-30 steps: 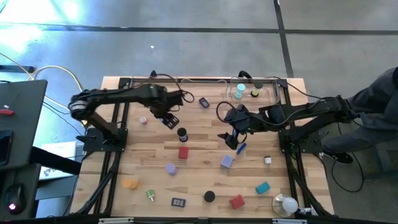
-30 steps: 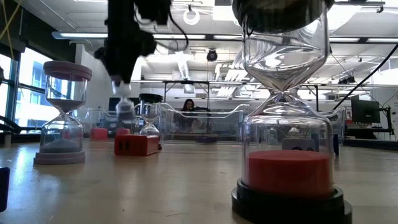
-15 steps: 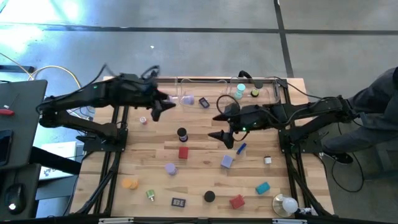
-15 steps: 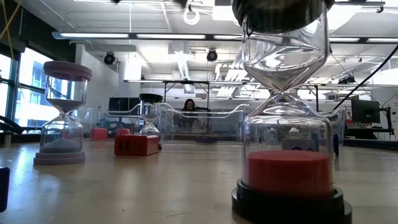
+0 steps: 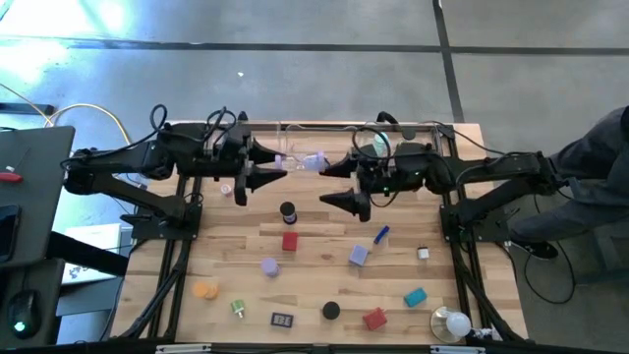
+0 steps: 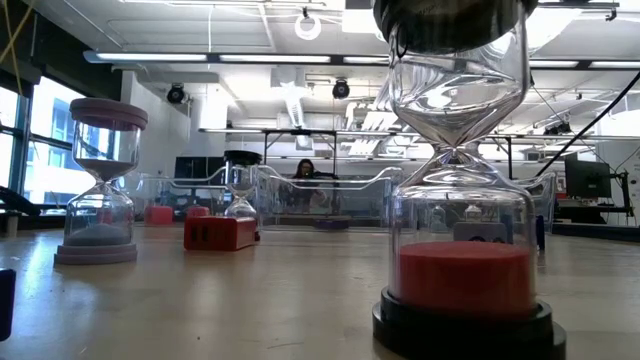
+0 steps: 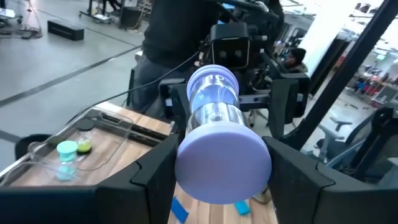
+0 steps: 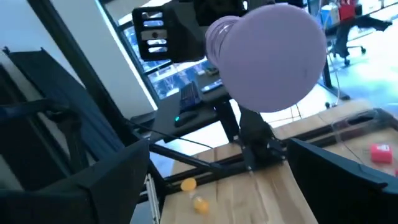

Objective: Pick & Place Office items
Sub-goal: Put the top light purple hourglass into the right transparent bin

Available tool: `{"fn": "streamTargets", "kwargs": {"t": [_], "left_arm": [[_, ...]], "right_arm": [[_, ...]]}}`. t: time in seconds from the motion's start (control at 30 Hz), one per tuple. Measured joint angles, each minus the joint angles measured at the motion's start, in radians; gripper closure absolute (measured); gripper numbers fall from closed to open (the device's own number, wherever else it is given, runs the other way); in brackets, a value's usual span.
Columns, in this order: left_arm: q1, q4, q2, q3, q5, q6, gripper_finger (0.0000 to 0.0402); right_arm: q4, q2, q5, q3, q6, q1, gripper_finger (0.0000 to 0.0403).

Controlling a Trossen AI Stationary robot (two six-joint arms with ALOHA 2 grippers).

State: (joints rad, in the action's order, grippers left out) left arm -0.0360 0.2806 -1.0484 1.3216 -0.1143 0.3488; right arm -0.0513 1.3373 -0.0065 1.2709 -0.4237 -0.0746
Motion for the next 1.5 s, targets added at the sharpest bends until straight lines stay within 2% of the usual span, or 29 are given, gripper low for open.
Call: {"fn": "streamTargets", "kwargs": {"t": [0.3, 0.6, 0.77, 1.0, 1.27, 1.5], "left_arm": [[-0.011, -0.007, -0.013, 0.000, 0.031, 0.043, 0.0203], [-0.022, -0.006, -0.063, 0.000, 0.034, 0.071, 0.0203], [-0.022, -0.004, -0.074, 0.000, 0.040, 0.071, 0.0203], [-0.012, -0.010, -0.074, 0.000, 0.048, 0.071, 0.0203], [-0.006, -0.012, -0.083, 0.000, 0.066, 0.078, 0.0203], [0.006, -0.010, -0.087, 0.000, 0.086, 0.078, 0.0203]], "right_arm": [[-0.011, 0.000, 0.112, 0.000, 0.050, 0.034, 0.0035], [-0.030, 0.000, 0.069, 0.000, 0.204, 0.037, 0.0035], [-0.018, 0.000, 0.054, 0.000, 0.219, 0.037, 0.0041], [-0.013, 0.000, 0.049, 0.000, 0.229, 0.037, 0.0101], [-0.014, 0.000, 0.045, 0.000, 0.297, 0.037, 0.0221], [-0.007, 0.000, 0.027, 0.000, 0.297, 0.037, 0.0223]]}}
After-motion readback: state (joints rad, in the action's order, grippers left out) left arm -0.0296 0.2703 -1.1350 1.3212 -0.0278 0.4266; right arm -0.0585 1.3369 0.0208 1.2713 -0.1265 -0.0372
